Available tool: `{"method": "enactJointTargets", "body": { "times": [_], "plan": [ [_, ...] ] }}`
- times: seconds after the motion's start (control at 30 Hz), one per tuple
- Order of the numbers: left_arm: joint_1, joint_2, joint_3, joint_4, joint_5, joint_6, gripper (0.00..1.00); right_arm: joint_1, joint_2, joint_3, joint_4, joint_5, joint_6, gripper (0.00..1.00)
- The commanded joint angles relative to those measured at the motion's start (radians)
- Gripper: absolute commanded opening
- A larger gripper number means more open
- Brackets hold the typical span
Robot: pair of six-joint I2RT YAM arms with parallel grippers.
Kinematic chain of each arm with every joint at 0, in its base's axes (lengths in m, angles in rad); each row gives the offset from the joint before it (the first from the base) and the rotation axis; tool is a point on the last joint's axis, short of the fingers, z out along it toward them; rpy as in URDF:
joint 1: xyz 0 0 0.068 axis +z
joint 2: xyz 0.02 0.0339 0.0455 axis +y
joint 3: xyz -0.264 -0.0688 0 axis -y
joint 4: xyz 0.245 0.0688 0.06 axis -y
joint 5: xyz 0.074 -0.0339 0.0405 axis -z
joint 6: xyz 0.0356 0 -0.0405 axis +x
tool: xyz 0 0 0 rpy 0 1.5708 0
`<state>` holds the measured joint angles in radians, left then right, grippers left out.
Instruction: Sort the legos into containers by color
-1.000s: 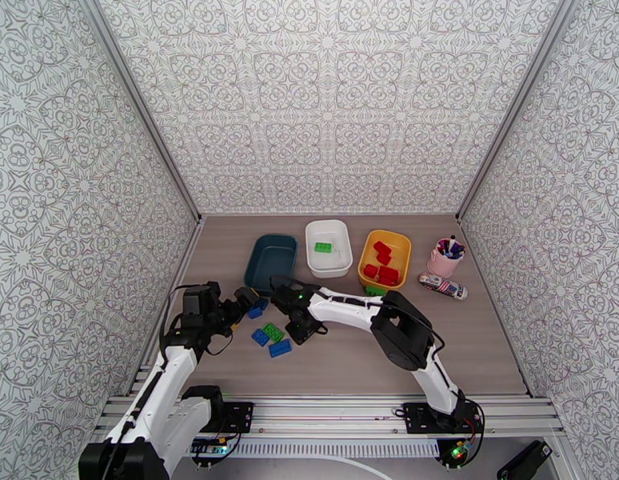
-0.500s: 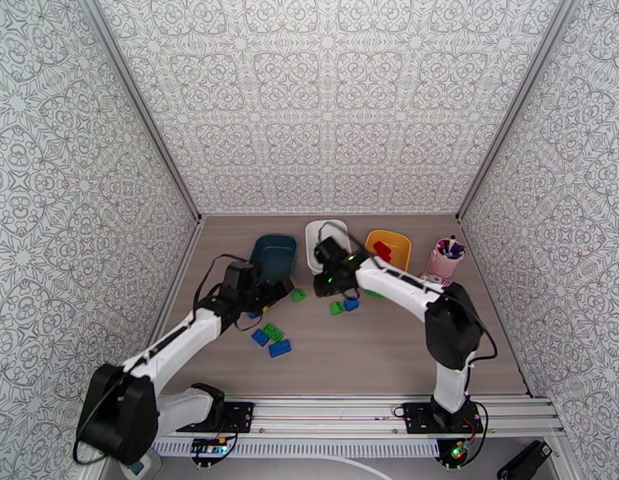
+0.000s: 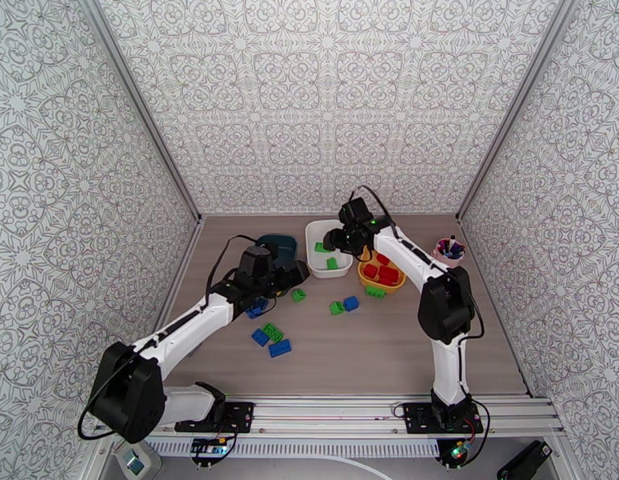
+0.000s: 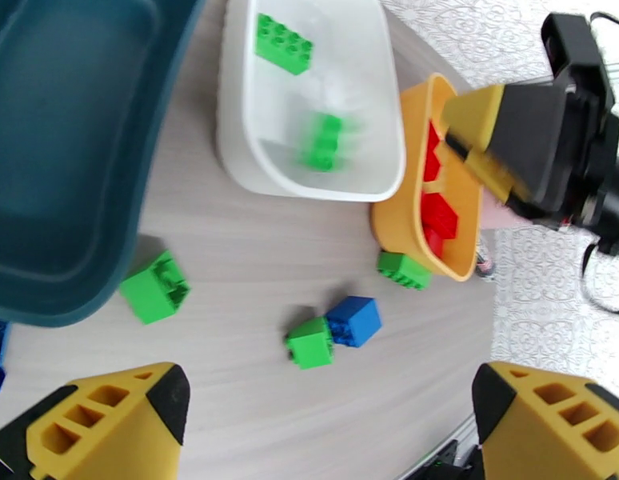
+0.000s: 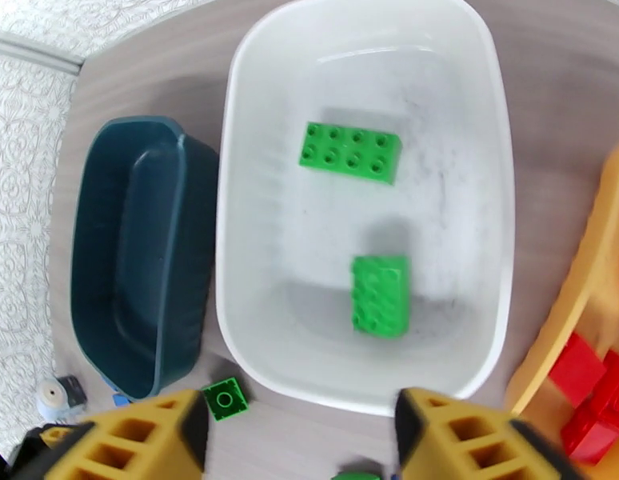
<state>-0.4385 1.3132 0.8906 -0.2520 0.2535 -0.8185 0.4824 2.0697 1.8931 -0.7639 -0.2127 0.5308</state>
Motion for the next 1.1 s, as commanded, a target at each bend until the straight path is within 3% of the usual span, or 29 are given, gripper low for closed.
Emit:
{"method": "enactJointTargets", "body": {
  "times": [0.0,0.27,0.5,0.83,1.07],
  "plan": [
    [-0.003,-0.071,0.008,-0.136,-0.102,0.082,0.99,-0.001,-0.002,0.026,-0.044,-0.038,0.006,0.74],
    [0.0,-0.153,-0.06,-0.27,-0.195,0.157,0.97,0.032,-0.163,-0.17,-0.016,0.008,-0.036,0.73],
    [-0.009,-0.191,-0.13,-0.241,-0.192,0.112,0.97,0.123,-0.252,-0.342,-0.037,0.101,-0.044,0.72],
    [-0.059,-0.192,-0.15,-0.207,-0.212,0.066,0.97,0.283,-0.278,-0.581,0.042,0.153,0.054,0.76],
    [-0.06,-0.202,-0.165,-0.197,-0.217,0.055,0.97,0.316,-0.251,-0.69,0.114,0.159,0.115,0.77]
  ]
}}
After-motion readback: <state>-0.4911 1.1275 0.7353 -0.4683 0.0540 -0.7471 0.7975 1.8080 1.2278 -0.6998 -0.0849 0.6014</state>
